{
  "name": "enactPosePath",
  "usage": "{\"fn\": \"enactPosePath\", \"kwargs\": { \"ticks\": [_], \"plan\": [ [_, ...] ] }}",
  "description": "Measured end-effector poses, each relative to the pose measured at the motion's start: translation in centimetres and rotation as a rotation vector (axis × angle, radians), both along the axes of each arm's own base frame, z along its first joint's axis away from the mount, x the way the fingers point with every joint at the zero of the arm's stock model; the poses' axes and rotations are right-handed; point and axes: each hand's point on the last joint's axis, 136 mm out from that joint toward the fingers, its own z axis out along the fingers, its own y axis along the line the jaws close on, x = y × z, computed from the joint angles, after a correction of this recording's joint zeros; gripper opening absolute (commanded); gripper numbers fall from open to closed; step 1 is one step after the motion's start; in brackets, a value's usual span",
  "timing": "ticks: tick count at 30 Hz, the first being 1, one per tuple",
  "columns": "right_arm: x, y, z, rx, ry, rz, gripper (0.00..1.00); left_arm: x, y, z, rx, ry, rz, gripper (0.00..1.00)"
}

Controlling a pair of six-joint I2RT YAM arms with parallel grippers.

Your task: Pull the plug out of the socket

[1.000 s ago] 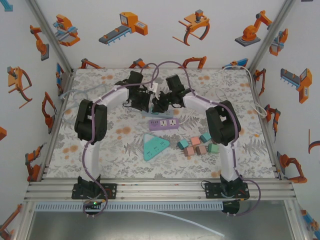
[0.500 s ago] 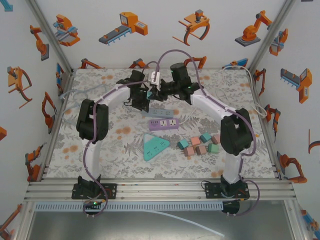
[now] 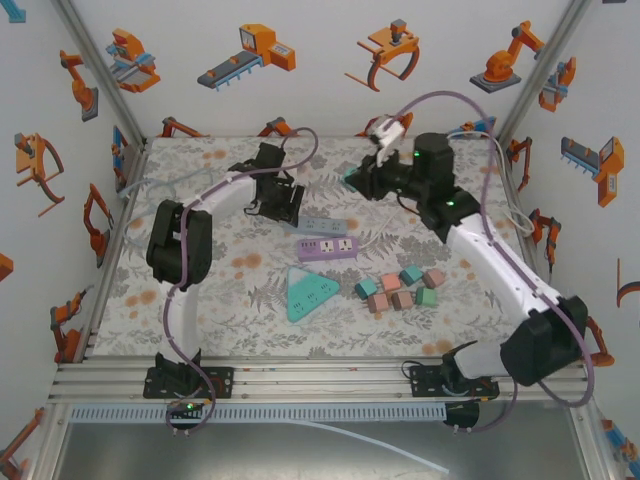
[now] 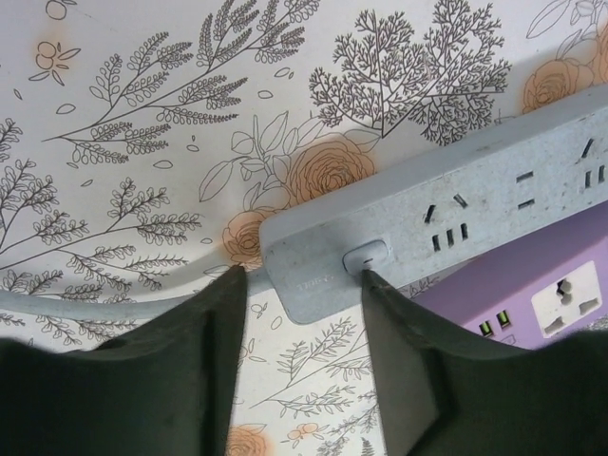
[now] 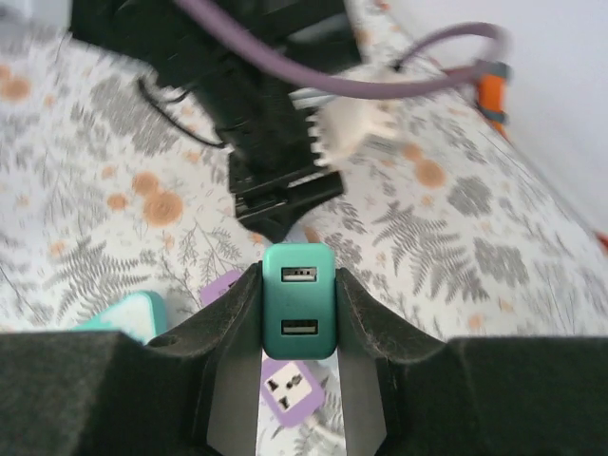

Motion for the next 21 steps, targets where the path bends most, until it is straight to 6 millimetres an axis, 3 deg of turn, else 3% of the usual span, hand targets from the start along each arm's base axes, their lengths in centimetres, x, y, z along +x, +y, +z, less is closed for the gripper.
{"fn": "enactPosePath", "kwargs": {
  "ticks": [3,6,9,13,17,21],
  "plan": [
    [1.7,-6.2,0.7,0.117,0.112,-0.201,0.06,-0.3,-0.1,2.3,-0.048,-0.044,-0.007,0.64],
    [2.9,-12.7,-1.4,0.222,0.246,-0.397,0.06,-0.9,-0.5,6.8,-0.14,-0.133,-0.026,0.68],
    [3.3,-17.8,-5.2,0.316,0.386,-0.558,0.06,-2.1,-1.2,12.1,-0.261,-0.244,-0.069,0.7],
    [2.4,-23.3,-11.2,0.441,0.571,-0.736,0.06,-6.0,-2.3,17.7,-0.443,-0.379,-0.187,0.73],
    [1.2,-25.7,-15.9,0.531,0.696,-0.826,0.06,-10.6,-3.6,20.4,-0.575,-0.439,-0.339,0.78],
    [0.6,-25.2,-20.0,0.559,0.799,-0.819,0.09,-15.1,-4.9,21.6,-0.63,-0.459,-0.518,0.84]
  ]
}}
